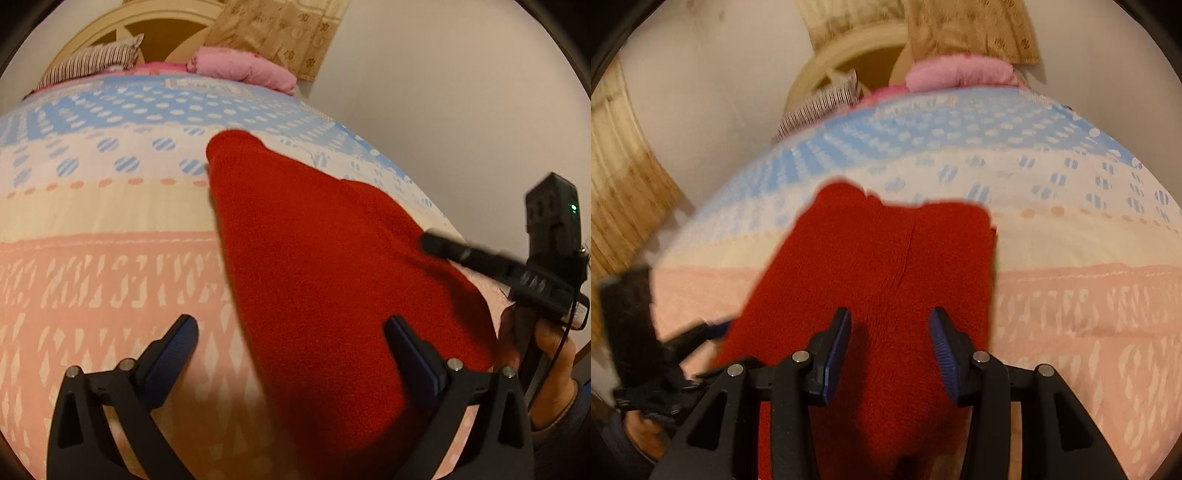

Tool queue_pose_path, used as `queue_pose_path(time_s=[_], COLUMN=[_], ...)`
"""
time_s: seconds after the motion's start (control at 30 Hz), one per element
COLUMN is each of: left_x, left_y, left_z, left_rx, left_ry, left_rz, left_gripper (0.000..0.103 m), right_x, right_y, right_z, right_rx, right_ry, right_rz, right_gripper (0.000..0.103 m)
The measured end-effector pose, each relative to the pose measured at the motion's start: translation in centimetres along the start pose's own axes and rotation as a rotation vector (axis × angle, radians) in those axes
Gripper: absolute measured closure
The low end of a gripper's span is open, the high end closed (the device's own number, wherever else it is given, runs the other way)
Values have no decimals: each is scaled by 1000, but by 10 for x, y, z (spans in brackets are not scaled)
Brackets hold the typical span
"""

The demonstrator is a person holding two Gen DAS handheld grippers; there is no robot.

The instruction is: Fold small clothes

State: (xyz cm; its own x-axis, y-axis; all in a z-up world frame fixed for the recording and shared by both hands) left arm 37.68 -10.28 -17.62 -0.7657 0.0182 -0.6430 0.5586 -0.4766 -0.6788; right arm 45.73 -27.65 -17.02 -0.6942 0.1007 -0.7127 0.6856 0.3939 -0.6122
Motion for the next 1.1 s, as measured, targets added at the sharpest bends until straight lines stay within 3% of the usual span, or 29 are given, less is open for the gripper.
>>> queue_pose_path(time_s=[0.1,0.37,0.5,1.1], left_x=[1,2,2,2], left_y=[3,6,6,7], left_z=[4,6,6,7], left_rx=[-13,-44,-53,-54], left_ry=[20,47,53,60], left_rz=[-13,-20,-20,-20], left_gripper=[0,0,0,0], right_x=[-7,-4,-6,-17], right_y=[-7,25,36,60], right_z=[31,69,68,75], right_rx=[-3,-91,-112,-166], right_ry=[129,313,313,322], right_rz=[40,-51,-81,-62], right_gripper=[54,53,47,48])
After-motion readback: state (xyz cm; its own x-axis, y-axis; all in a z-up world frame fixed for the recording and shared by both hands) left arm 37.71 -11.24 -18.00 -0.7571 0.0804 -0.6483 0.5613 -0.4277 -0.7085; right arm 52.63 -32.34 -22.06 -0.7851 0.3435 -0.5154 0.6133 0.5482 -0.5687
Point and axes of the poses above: each gripper's, at about its wrist camera, not at the fingertips, and y roughly the way its jaws point, z to its right, x to its underside, the point moved 5 cm from there along y, roughly the way its jaws point
